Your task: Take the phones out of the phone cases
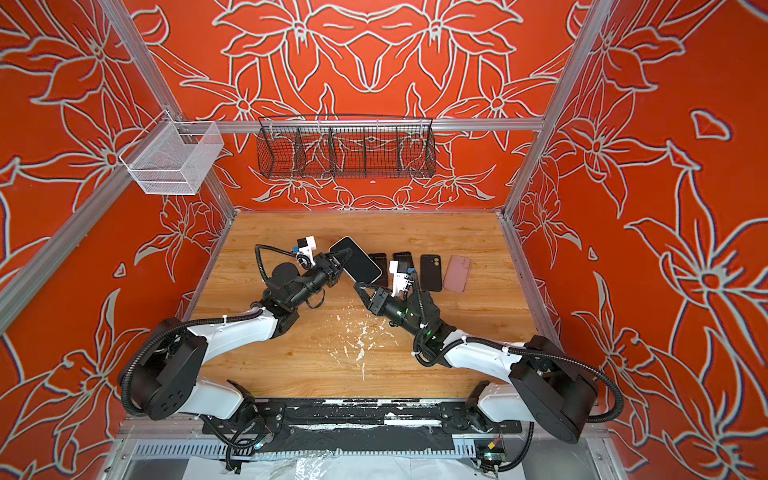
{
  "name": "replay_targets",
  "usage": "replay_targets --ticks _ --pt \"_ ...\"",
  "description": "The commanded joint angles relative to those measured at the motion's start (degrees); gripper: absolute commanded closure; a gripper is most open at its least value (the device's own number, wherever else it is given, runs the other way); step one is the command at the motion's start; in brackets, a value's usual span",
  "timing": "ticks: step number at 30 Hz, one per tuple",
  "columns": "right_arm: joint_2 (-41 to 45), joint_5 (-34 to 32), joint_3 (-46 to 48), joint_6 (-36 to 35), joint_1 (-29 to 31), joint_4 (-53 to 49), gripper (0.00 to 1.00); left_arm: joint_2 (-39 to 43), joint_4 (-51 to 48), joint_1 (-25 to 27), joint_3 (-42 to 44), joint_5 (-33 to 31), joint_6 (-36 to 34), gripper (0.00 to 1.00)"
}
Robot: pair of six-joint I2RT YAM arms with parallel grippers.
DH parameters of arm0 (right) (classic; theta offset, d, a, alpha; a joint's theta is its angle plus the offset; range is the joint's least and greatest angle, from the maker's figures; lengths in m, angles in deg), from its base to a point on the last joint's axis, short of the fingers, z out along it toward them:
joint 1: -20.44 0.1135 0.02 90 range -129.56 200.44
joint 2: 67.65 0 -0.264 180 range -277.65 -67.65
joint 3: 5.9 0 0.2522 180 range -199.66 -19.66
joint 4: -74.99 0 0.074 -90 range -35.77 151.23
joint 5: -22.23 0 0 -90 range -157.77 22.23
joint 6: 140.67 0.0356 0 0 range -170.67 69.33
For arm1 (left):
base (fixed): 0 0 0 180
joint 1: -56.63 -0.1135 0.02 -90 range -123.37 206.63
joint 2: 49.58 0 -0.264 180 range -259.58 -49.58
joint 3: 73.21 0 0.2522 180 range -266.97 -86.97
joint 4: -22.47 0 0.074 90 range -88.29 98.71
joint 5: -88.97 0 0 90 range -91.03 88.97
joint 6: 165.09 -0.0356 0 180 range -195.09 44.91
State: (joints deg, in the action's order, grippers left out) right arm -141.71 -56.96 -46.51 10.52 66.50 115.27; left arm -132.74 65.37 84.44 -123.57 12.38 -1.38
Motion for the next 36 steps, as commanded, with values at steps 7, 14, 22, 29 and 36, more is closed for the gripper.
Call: replay_targets --ticks 7,14,22,29,36 --pt "-1.4 -0.1 1.1 1.7 0.2 7.0 0.73 0.4 5.3 0.3 0.6 -2.3 1.1 1.00" --pt "-1.6 -0.6 1.1 1.4 0.3 7.2 0.78 -0.3 5.4 0.3 0.2 -2.1 1.9 1.00" --pt "-1.3 -1.0 1.3 0.1 0.3 6.1 0.90 0.0 5.1 0.3 0.0 -2.0 3.0 1.00" --pt "-0.2 -2.0 1.2 -4.3 0.4 2.2 0.95 0.7 5.3 0.3 0.2 -2.0 6.3 1.00" --pt "1.9 -3.6 0.9 -12.5 0.5 -3.1 0.98 3.1 2.7 0.3 -0.4 -2.4 8.9 1.00"
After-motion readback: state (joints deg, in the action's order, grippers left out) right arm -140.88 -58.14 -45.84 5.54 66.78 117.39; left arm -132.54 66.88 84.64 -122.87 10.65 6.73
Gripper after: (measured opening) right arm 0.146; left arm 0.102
